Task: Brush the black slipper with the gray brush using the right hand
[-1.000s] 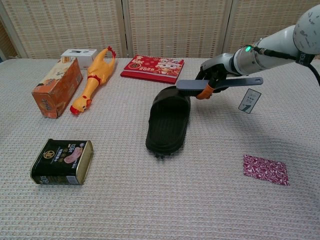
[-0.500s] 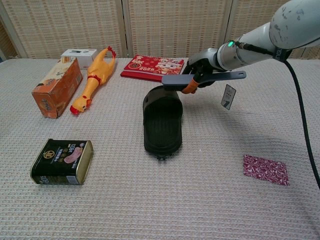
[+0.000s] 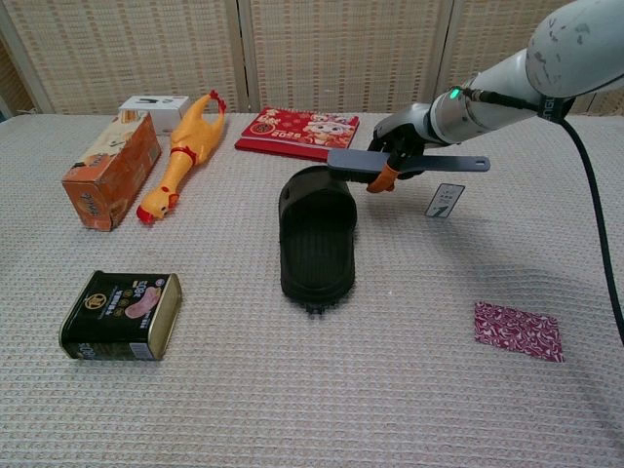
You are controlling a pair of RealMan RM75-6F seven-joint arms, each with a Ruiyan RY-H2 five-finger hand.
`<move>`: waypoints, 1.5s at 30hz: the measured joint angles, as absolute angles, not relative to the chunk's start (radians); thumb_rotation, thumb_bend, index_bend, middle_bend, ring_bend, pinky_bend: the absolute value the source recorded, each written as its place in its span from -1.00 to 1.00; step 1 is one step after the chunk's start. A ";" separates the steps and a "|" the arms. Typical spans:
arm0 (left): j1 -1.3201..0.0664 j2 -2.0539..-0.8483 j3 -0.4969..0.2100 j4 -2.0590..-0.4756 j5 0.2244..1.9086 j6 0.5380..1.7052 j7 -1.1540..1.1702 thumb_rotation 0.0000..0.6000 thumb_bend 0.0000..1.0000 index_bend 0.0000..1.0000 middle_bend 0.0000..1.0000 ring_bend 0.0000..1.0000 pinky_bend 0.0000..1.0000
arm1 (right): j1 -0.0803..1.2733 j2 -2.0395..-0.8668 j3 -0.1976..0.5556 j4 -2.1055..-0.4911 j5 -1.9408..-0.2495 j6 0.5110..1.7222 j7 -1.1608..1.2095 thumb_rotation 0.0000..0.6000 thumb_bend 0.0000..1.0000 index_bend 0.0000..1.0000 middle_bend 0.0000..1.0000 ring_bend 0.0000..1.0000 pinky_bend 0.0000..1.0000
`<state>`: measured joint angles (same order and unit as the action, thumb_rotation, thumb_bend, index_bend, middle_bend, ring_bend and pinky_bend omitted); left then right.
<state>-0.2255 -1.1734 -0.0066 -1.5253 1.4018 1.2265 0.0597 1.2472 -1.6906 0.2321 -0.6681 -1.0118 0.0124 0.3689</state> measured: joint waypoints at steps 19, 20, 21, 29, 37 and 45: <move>-0.224 -1.181 -0.009 -1.521 1.390 1.230 0.079 0.94 0.08 -1.00 -1.00 -1.00 -0.73 | 1.299 -1.699 0.238 -0.685 -0.995 0.019 0.366 1.00 0.57 0.81 0.45 0.55 0.87; -0.224 -1.181 -0.007 -1.522 1.391 1.229 0.081 0.94 0.08 -1.00 -1.00 -1.00 -0.73 | 1.301 -1.699 0.233 -0.684 -0.993 0.014 0.366 1.00 0.57 0.81 0.45 0.55 0.87; -0.225 -1.181 -0.006 -1.522 1.392 1.229 0.083 0.94 0.08 -1.00 -1.00 -1.00 -0.73 | 1.302 -1.700 0.227 -0.684 -0.992 0.010 0.367 1.00 0.57 0.81 0.45 0.55 0.87; -0.225 -1.187 -0.003 -1.526 1.399 1.232 0.098 0.93 0.08 -1.00 -1.00 -1.00 -0.73 | 1.284 -1.649 0.177 -0.722 -0.984 0.000 0.375 1.00 0.57 0.81 0.45 0.55 0.87; -0.227 -1.193 -0.009 -1.528 1.400 1.241 0.107 0.94 0.08 -1.00 -1.00 -1.00 -0.73 | 1.267 -1.625 0.157 -0.740 -0.962 0.011 0.398 1.00 0.57 0.81 0.45 0.55 0.87; -0.223 -1.184 -0.009 -1.526 1.400 1.245 0.090 0.92 0.08 -1.00 -1.00 -1.00 -0.73 | 1.309 -1.670 0.171 -0.716 -0.968 0.029 0.388 1.00 0.57 0.81 0.45 0.55 0.87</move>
